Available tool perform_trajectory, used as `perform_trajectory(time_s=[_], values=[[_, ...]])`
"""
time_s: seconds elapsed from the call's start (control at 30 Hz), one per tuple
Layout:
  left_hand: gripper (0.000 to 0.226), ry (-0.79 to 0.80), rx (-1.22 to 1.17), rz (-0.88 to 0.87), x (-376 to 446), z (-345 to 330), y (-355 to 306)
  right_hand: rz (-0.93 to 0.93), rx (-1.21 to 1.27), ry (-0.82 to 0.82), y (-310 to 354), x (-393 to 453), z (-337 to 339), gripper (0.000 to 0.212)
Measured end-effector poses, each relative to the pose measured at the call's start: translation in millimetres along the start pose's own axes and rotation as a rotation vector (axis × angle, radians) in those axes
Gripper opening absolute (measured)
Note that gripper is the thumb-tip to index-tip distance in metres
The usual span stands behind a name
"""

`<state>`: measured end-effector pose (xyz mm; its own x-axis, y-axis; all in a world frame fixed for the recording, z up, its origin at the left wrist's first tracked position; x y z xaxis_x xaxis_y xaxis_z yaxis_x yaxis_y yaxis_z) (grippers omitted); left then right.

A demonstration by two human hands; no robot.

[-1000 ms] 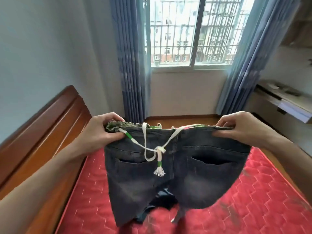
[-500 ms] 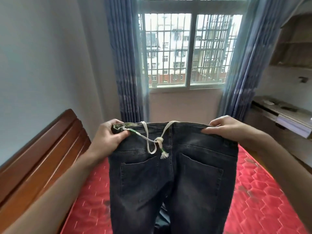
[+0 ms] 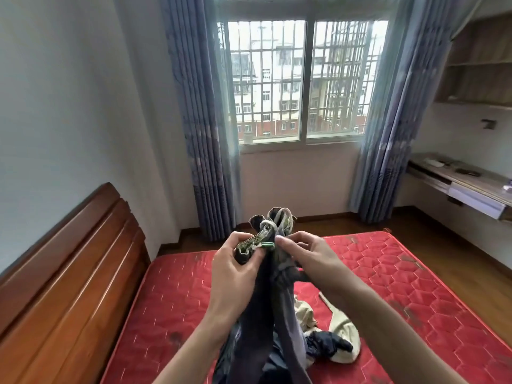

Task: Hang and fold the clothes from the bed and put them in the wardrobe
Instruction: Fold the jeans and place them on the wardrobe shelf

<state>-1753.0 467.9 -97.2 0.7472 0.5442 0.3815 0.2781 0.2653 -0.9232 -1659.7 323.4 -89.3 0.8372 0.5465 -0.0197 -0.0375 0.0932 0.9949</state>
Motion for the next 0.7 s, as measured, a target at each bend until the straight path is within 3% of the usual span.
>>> perform_trajectory(time_s=[0.13,0.33,0.4,0.5,0.57,0.67,0.7], values=[[0.01,-0.046,-0.126,0.083,-1,-2,-5,-0.024,0.314,0.005,1,-9,-16,0.028],[0.069,0.15,-0.08,0.033,-8,-3,-13,0.09,0.347,0.1,-1,-21,-32,0.049],[0.059,0.149,-0.05,0.01,-8,3,-14,0.114,0.356,0.15,-3,-21,-34,0.048],[0.023,0.027,0.033,-0.068,-1,18,-16,0.162,0.248,0.18,-9,-20,-33,0.045],[0.008,-0.056,0.036,-0.073,6,28,-12,0.265,0.094,0.067,-13,-17,-27,0.039],[0.014,-0.07,-0.047,-0.041,14,38,-9,0.425,-0.116,-0.287,-28,-6,-8,0.018],[0.016,-0.06,-0.071,-0.034,15,39,-10,0.428,-0.127,-0.362,-37,-2,-2,0.022]])
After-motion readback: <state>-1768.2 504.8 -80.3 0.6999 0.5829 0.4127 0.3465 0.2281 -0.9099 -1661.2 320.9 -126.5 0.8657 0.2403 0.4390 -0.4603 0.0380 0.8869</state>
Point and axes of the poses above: each hand's wrist, its own x-axis towards the middle knuckle, its own z-axis out of the back of the hand, y = z × x, the point moved 3 cm from there along x, towards the middle knuckle, and after that the axes turned 4 degrees about -x, right-handed, at the moved point
